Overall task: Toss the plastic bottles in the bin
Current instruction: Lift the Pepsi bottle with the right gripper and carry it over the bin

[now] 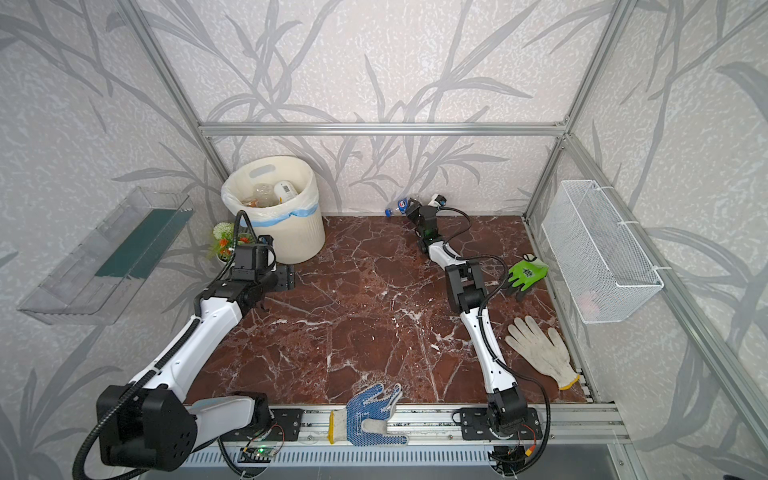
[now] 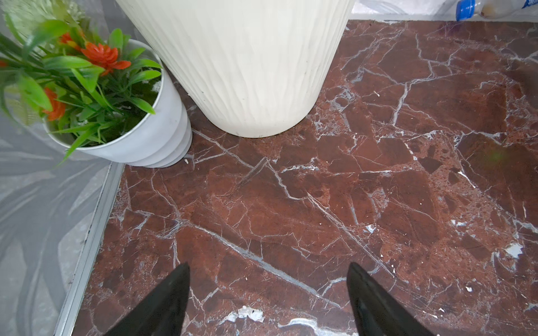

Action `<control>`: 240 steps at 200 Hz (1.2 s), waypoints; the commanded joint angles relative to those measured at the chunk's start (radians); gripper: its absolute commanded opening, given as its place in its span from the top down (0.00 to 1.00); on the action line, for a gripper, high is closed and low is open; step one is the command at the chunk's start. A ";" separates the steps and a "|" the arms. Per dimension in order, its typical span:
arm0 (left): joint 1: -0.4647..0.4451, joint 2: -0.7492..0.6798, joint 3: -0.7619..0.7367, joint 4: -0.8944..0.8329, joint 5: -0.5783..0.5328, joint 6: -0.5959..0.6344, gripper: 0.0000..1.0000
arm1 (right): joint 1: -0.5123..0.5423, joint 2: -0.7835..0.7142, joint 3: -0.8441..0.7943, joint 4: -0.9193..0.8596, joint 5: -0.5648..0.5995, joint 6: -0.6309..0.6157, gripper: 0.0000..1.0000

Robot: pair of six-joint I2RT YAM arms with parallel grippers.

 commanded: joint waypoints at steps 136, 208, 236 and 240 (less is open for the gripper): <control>0.015 -0.353 -0.117 0.006 0.142 -0.103 0.16 | 0.130 -1.144 -1.187 0.383 -0.175 -0.360 0.56; 0.013 -0.564 -0.193 -0.064 0.120 -0.139 0.17 | 0.426 -1.458 -1.191 0.264 -0.098 -0.836 0.55; 0.013 -0.608 -0.194 -0.086 0.116 -0.158 0.17 | 0.511 -1.418 -1.078 0.285 -0.107 -0.946 0.55; 0.013 -0.616 -0.196 -0.086 0.116 -0.163 0.17 | 0.518 -1.401 -1.050 0.286 -0.112 -0.951 0.55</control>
